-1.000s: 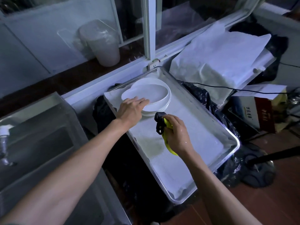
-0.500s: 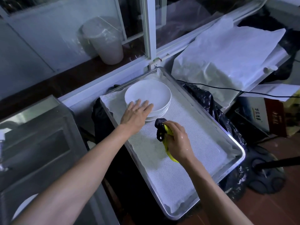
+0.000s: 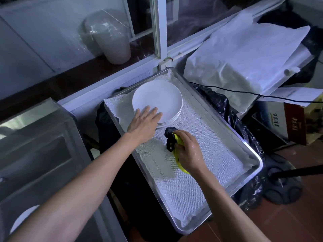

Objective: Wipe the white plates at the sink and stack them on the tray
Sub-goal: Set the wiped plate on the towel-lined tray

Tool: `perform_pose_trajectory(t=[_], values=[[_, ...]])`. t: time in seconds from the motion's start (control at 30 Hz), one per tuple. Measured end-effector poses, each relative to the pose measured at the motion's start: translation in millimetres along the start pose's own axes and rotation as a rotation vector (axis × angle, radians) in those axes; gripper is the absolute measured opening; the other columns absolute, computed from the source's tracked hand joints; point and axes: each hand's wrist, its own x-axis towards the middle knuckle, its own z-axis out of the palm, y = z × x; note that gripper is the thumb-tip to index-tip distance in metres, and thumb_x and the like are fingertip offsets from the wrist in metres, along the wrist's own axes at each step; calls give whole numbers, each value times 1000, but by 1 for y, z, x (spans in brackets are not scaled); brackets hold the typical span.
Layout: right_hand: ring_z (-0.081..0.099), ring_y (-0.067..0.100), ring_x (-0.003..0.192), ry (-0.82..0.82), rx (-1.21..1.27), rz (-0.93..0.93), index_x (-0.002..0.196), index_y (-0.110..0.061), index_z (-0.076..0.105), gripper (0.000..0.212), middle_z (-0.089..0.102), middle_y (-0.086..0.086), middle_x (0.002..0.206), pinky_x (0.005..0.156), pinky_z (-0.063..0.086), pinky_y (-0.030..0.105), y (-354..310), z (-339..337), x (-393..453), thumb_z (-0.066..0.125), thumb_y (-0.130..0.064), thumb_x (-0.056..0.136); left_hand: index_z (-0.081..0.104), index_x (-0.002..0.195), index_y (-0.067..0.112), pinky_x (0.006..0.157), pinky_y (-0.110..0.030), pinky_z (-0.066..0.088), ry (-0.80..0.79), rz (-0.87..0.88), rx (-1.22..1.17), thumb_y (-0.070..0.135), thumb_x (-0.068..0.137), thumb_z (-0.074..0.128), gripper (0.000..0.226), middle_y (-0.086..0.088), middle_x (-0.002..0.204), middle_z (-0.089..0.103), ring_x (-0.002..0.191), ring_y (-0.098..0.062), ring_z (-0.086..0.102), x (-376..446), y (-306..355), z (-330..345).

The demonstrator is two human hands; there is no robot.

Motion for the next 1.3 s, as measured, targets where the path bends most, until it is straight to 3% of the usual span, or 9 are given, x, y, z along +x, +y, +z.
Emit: perform_pose_trajectory(t=[0.27, 0.37, 0.47, 0.57, 0.7, 0.83, 1.17, 1.3], values=[[56, 31, 117, 23, 7, -49, 126, -16, 64, 51, 63, 1, 131, 95, 48, 50, -22, 17, -6, 57, 6, 80, 40, 153, 14, 121, -55, 21, 101, -8, -111, 17, 102, 42, 51, -5, 162, 36, 153, -29, 24, -51, -4, 3], [59, 32, 108, 11, 43, -92, 120, -18, 65, 55, 65, -1, 125, 86, 52, 47, -40, 30, -7, 50, 9, 75, 41, 153, 15, 122, -53, 20, 100, -53, -132, 20, 101, 45, 53, -3, 162, 37, 153, -26, 25, -81, -14, 8], [59, 33, 107, 36, 23, -172, 120, -18, 66, 55, 66, -1, 124, 87, 52, 46, -62, 47, -9, 52, 7, 73, 52, 146, 15, 120, -54, 23, 113, -119, -168, 18, 98, 47, 48, -3, 154, 49, 149, -26, 34, -121, -31, 18], [58, 34, 112, 14, -26, -251, 125, -19, 65, 52, 64, 0, 129, 92, 50, 48, -92, 73, -14, 52, -5, 76, 64, 133, 14, 115, -53, 32, 139, -197, -203, 11, 91, 54, 44, -5, 135, 65, 136, -29, 51, -168, -54, 30], [56, 30, 114, -57, -37, -363, 127, -22, 63, 52, 61, -1, 133, 97, 49, 48, -144, 124, -30, 54, -7, 77, 73, 110, 14, 95, -41, 47, 85, -320, -249, 10, 88, 51, 32, -9, 107, 73, 106, -31, 65, -232, -89, 47], [52, 28, 123, -192, -62, -427, 134, -22, 59, 52, 57, -1, 140, 98, 48, 48, -191, 184, -56, 58, -7, 84, 70, 118, 10, 90, -41, 52, 61, -451, -364, 8, 90, 54, 32, -15, 116, 67, 112, -36, 61, -305, -124, 70], [51, 35, 123, -527, -171, -489, 136, -15, 59, 54, 57, 6, 139, 99, 46, 51, -277, 344, -135, 61, 2, 85, 70, 109, 13, 79, -41, 53, 59, -757, -473, 10, 83, 59, 29, -10, 108, 69, 103, -34, 62, -500, -202, 161], [53, 37, 118, -599, -181, -506, 133, -14, 60, 52, 58, 7, 137, 96, 47, 54, -295, 405, -166, 61, 3, 85, 65, 127, 14, 86, -45, 53, 26, -917, -604, 16, 91, 58, 37, -6, 130, 64, 114, -34, 59, -563, -220, 209]])
